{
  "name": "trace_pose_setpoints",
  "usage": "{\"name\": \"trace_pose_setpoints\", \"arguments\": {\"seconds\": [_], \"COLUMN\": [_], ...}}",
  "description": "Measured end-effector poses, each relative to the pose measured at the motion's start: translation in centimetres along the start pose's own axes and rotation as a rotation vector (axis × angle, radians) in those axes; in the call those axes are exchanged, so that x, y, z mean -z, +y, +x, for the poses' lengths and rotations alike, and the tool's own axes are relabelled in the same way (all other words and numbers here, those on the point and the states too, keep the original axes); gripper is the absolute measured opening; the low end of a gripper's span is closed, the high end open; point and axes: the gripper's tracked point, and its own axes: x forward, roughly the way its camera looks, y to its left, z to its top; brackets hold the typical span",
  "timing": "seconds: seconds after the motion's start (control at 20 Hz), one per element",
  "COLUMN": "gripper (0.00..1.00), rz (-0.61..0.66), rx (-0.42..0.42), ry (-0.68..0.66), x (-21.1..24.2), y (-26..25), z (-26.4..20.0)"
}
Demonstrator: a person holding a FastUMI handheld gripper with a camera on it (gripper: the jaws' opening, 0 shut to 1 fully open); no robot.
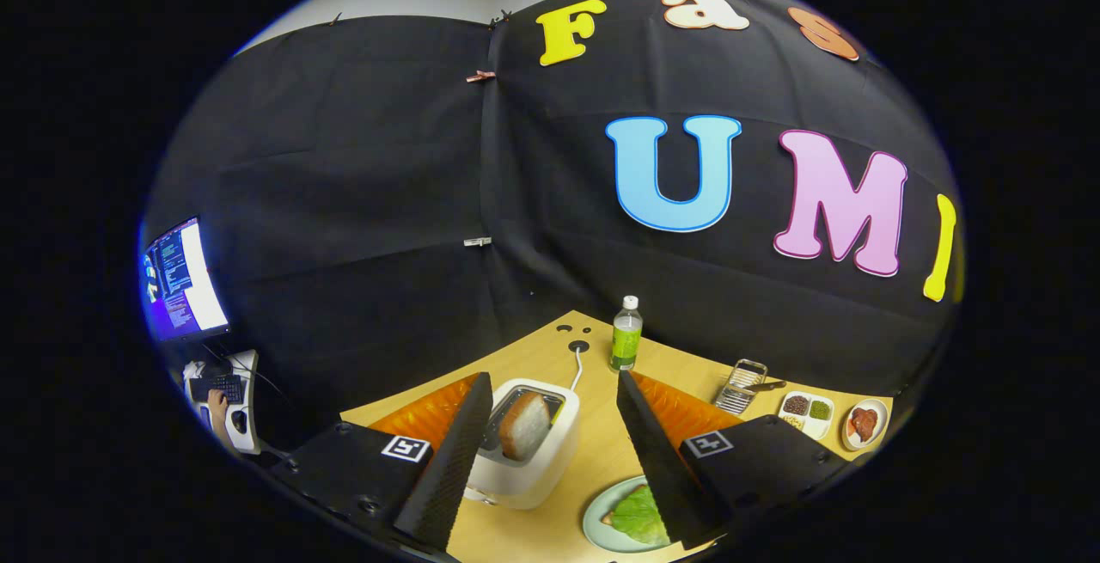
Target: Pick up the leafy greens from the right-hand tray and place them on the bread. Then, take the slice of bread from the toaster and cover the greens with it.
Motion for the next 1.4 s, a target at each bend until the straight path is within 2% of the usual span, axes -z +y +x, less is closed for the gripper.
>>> {"name": "trace_pose_setpoints", "arguments": {"seconds": [0.15, 0.4, 0.65, 0.85, 0.95, 1.0, 1.1, 1.4], "gripper": [0.91, 0.91, 0.85, 0.68, 0.54, 0.43, 0.2, 0.18], "rz": [-0.015, -0.013, 0.08, 0.096, 0.1, 0.107, 0.138, 0.172], "rx": [0.019, 0.061, 0.139, 0.185, 0.234, 0.251, 0.224, 0.2], "ry": [0.045, 0.171, 0.277, 0.365, 0.384, 0.397, 0.39, 0.312], "x": [0.9, 5.3, 10.3, 14.2, 15.0, 15.5, 15.4, 12.3], "y": [1.4, 3.1, 2.5, 1.8, 0.9, 0.7, 1.3, 1.6], "z": [3.0, 8.3, 12.3, 13.9, 13.8, 13.6, 13.8, 12.4]}}
